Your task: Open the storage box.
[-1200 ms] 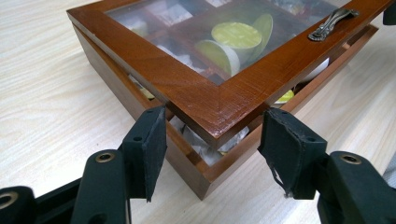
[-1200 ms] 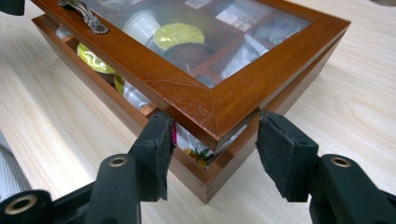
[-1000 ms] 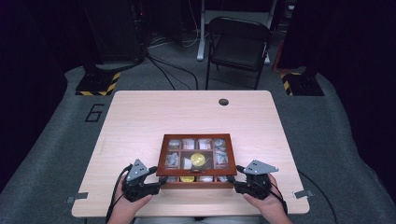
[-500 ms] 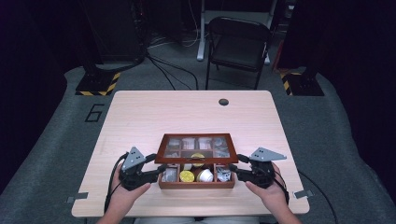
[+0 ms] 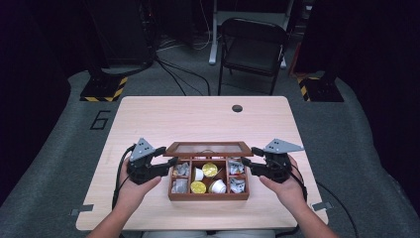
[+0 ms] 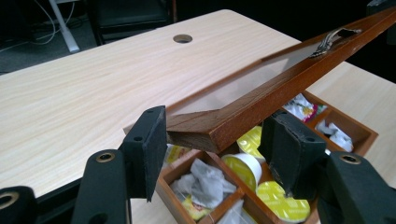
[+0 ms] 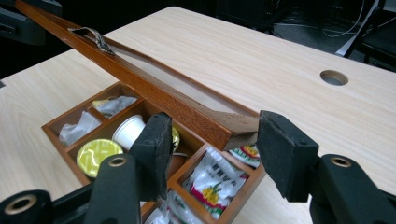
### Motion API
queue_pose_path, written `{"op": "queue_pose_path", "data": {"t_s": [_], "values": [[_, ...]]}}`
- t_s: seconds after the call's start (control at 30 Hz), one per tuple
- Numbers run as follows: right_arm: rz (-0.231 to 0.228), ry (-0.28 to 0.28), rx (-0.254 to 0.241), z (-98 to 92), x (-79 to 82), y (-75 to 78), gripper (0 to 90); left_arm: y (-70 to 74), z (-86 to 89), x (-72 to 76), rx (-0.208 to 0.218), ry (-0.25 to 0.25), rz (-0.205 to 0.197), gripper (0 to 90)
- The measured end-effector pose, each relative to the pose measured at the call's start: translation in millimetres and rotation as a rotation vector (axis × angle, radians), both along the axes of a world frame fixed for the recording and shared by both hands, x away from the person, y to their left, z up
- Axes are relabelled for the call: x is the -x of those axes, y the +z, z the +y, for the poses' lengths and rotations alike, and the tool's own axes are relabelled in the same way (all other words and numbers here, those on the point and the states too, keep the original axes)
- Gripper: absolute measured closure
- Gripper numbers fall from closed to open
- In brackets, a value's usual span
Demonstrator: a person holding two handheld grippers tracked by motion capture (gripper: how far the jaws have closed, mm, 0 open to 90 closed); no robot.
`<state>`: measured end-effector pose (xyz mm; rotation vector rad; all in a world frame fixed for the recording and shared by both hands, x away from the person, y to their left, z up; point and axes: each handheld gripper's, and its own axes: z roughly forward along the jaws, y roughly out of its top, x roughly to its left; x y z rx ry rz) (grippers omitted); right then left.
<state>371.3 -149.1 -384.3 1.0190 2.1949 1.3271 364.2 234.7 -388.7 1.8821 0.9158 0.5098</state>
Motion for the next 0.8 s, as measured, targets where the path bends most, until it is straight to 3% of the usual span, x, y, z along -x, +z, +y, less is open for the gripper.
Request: {"op": "queue_pose_path", "data": {"t_s": [0.13, 0.3, 0.8], "values": [[-0.008, -0.013, 0.002, 1.9, -7.0, 6.7, 45.2, 5.8, -1.5, -7.8, 0.009, 0.014, -0.011, 40.8], [-0.019, -0.044, -0.014, 5.9, -20.0, 13.8, 43.5, 10.7, -3.8, -21.5, 0.052, 0.038, -0.015, 37.4], [-0.019, -0.072, -0.021, 19.3, -42.0, 12.4, 36.7, 7.7, -24.9, -43.7, 0.014, 0.059, -0.049, 29.1]]}}
